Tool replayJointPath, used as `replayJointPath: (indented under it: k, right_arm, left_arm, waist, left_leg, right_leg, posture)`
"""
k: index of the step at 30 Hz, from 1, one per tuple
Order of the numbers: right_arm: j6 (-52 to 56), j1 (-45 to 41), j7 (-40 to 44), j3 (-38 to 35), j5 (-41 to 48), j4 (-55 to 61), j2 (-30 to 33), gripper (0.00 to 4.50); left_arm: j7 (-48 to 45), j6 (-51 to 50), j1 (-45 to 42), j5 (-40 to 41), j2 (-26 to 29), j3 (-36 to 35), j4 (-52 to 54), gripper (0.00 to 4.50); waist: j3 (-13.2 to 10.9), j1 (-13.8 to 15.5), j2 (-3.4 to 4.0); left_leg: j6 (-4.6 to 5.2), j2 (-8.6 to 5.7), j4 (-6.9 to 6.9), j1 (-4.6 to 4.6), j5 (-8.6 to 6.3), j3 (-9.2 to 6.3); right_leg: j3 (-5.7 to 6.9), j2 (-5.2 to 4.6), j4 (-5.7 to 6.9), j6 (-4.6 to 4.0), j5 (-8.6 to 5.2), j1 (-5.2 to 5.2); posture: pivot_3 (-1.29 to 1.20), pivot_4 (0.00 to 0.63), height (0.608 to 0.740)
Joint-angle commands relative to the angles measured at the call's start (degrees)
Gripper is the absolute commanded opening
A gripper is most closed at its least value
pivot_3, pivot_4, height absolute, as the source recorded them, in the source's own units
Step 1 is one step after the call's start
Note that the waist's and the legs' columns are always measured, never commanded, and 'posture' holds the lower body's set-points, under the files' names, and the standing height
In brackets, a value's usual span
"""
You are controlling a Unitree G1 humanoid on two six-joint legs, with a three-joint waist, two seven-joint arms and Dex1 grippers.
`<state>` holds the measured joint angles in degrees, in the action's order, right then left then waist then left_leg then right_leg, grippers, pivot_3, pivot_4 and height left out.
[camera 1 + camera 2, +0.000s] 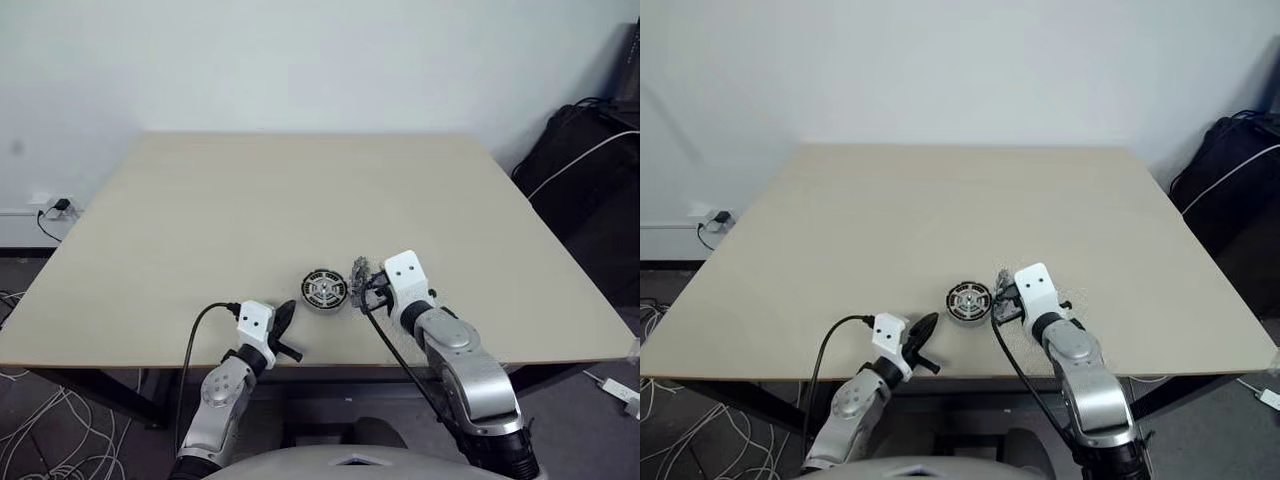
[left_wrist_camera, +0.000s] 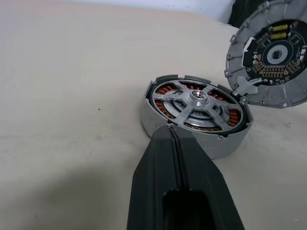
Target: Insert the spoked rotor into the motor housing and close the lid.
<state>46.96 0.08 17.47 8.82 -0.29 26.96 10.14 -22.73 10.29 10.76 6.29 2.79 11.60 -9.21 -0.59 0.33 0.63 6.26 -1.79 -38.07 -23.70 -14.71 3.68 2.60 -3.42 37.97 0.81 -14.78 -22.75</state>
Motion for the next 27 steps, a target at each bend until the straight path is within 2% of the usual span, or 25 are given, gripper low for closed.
replayJointPath:
  k: [1, 10, 18, 23, 27]
  right_arm:
    - [-0.3, -3.0, 1.1, 1.4, 2.2, -0.2, -0.8, 0.03]
    - [-3.4, -7.1, 1.0, 4.3, 2.9, -10.0, -3.1, 0.03]
    - [-8.1, -8.8, -2.0, 0.0, 3.1, -15.6, -3.6, 0.03]
    - [-5.9, -6.9, -3.6, -2.8, 1.0, -11.0, 1.5, 0.03]
    - [0.3, -3.7, -0.4, 0.7, 0.8, -5.4, 7.1, 0.03]
  left_arm:
    - [0.1, 0.2, -0.7, 0.4, 0.0, -0.3, 2.9, 0.0]
    - [0.8, 0.4, -0.7, 0.3, 0.0, -0.9, 3.3, 0.0]
    - [0.9, 0.3, -0.2, 0.2, 0.1, -0.7, 3.8, 0.0]
    - [0.9, 0.1, 0.1, 0.2, 0.2, -0.5, 4.3, 0.0]
    - [0.7, -0.2, 0.4, 0.2, 0.3, -0.4, 4.6, 0.0]
  waist:
    - [0.0, 0.0, 0.0]
    - [0.0, 0.0, 0.0]
    - [0.0, 0.0, 0.01]
    - [0.0, 0.5, 0.04]
    - [0.0, 0.5, 0.08]
  left_leg:
    - [0.0, 0.0, 0.02, -0.01, 0.0, 0.0]
    - [-0.01, 0.0, 0.09, -0.02, 0.0, 0.0]
    - [-0.01, -0.03, 0.12, -0.05, 0.0, 0.0]
    - [-0.01, -0.04, 0.12, -0.11, 0.0, 0.01]
    - [-0.01, -0.03, 0.17, -0.12, 0.0, 0.01]
  right_leg:
    - [0.0, 0.0, -0.02, -0.01, 0.0, -0.01]
    - [-0.02, -0.01, -0.08, -0.03, 0.0, -0.03]
    - [-0.02, -0.04, -0.08, -0.04, 0.0, -0.05]
    - [-0.02, -0.06, -0.12, -0.04, 0.0, -0.1]
    - [-0.02, -0.06, -0.15, -0.07, -0.03, -0.13]
  posture:
    - [0.0, 0.0, 0.74]
    - [0.0, 0.0, 0.74]
    - [0.0, 0.0, 0.74]
    - [0.0, 0.0, 0.74]
    - [0.0, 0.0, 0.74]
